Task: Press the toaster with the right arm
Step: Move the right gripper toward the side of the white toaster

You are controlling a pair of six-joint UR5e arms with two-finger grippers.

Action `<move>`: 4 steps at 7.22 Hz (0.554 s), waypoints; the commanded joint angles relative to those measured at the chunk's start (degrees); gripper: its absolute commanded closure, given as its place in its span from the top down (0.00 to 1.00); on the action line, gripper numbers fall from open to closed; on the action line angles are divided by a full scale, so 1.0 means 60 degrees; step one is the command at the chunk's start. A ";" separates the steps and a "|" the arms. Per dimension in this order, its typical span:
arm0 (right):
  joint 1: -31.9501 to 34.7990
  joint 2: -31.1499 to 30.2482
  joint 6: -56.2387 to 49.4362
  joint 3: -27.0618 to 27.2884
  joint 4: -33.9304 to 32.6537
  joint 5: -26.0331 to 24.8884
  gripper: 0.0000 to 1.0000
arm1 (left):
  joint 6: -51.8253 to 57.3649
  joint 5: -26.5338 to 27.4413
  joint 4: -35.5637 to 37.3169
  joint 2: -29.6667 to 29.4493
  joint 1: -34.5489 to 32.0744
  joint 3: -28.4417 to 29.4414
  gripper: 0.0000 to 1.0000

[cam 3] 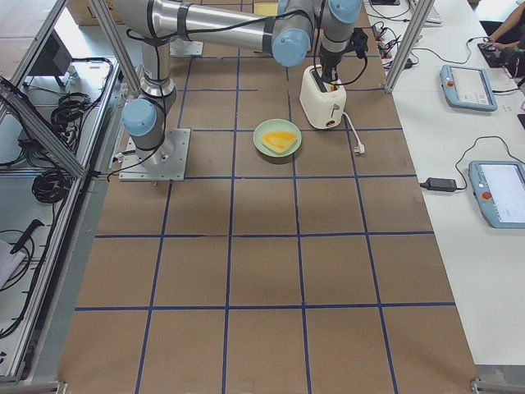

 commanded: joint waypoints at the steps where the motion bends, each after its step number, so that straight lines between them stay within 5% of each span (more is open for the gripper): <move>1: -0.0050 0.0907 -0.0192 -0.0388 -0.0083 0.0403 0.00 | 0.0000 0.0000 -0.0009 0.0001 0.0000 -0.0007 1.00; 4: -0.0050 0.1961 -0.0324 -0.1149 -0.0083 0.0566 0.00 | 0.0000 0.0000 0.0005 0.0001 0.0000 -0.0007 1.00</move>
